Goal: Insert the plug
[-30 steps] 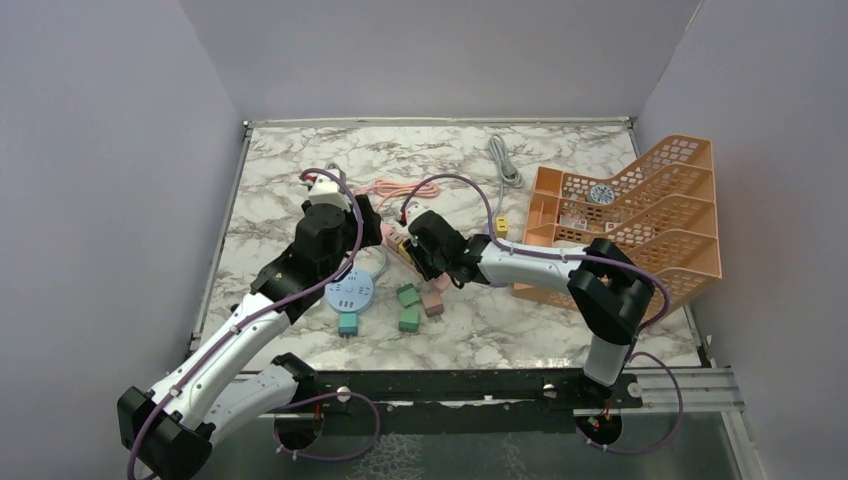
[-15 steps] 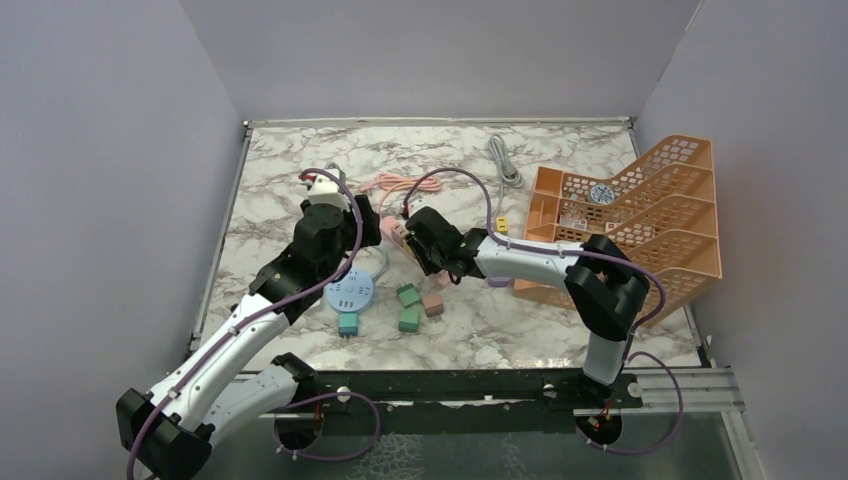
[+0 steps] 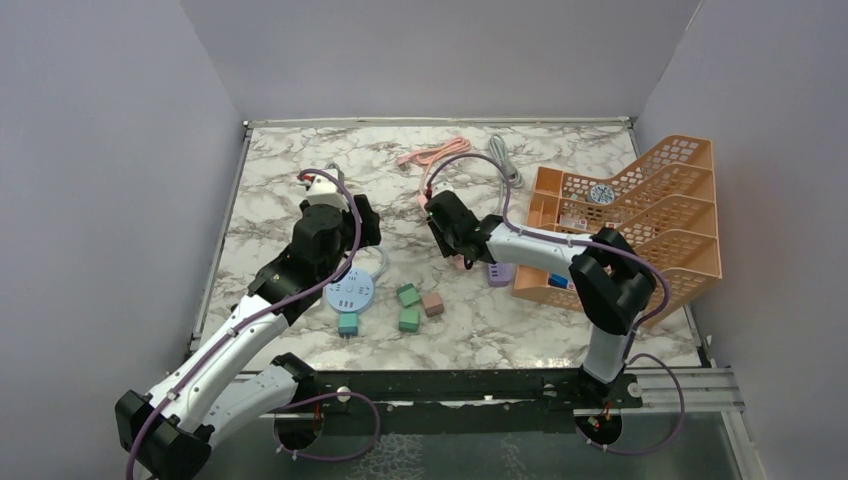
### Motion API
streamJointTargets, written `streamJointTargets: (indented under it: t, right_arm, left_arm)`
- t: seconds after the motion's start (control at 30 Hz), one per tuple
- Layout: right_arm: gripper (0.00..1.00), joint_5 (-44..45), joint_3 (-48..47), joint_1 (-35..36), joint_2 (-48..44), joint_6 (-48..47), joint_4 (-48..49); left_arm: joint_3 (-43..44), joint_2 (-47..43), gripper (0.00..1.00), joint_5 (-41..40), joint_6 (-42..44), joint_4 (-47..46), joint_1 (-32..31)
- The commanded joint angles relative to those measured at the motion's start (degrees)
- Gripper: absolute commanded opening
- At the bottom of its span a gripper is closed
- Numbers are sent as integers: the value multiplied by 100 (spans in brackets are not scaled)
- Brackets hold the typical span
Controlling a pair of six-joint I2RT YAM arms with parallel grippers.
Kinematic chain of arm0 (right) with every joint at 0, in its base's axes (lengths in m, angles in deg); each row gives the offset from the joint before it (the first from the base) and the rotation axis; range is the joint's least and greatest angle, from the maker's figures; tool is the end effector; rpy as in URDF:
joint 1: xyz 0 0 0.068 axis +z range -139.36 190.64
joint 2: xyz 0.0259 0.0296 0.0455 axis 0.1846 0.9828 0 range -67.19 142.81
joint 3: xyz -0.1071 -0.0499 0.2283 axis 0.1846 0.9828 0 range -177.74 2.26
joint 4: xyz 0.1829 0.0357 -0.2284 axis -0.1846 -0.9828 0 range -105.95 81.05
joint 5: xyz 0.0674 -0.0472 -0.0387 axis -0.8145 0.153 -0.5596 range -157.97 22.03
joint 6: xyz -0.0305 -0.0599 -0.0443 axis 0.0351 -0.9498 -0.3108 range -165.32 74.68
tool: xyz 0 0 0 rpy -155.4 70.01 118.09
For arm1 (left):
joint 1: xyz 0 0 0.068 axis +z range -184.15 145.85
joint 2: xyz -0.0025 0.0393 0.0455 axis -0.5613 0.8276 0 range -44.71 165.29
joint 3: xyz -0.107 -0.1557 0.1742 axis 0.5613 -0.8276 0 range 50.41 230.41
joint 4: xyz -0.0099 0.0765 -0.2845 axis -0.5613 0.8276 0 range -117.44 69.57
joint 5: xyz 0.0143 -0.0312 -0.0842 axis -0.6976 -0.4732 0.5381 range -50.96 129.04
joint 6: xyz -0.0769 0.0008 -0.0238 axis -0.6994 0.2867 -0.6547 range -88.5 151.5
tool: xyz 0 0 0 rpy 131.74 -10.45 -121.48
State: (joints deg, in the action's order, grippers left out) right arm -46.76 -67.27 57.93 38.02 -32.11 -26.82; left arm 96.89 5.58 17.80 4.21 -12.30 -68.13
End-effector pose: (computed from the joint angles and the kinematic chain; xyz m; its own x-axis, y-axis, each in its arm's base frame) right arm 0.3103 0.2990 0.1261 -0.6543 -0.3948 -0.6450 -0.4002 0.9045 -0.1476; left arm 0.2437 -0.1337 0.3002 -0.3478 -0.2809 -0.8945 0.0871 0.9402 -0.3292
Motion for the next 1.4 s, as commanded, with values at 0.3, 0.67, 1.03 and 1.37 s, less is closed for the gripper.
streamJointTargets:
  t: [0.3,0.67,1.03,1.37]
  right_arm:
    - [58,-235,-256,88,-977,798,-747]
    - [54,-347,975,86,-2004,2748,-450]
    - [52,-450,1799,87,-2578,3569,-369]
    - [52,-588,2233,88,-2994,3507,-276]
  left_arm:
    - [15,251,78,523,-283,57,-4]
    - [-472,1098,85,2810,-857,131,-12]
    - [-365,2183,82,3178,-1553,699,-169]
    - [-334,2708,77,2748,-2875,625,-467]
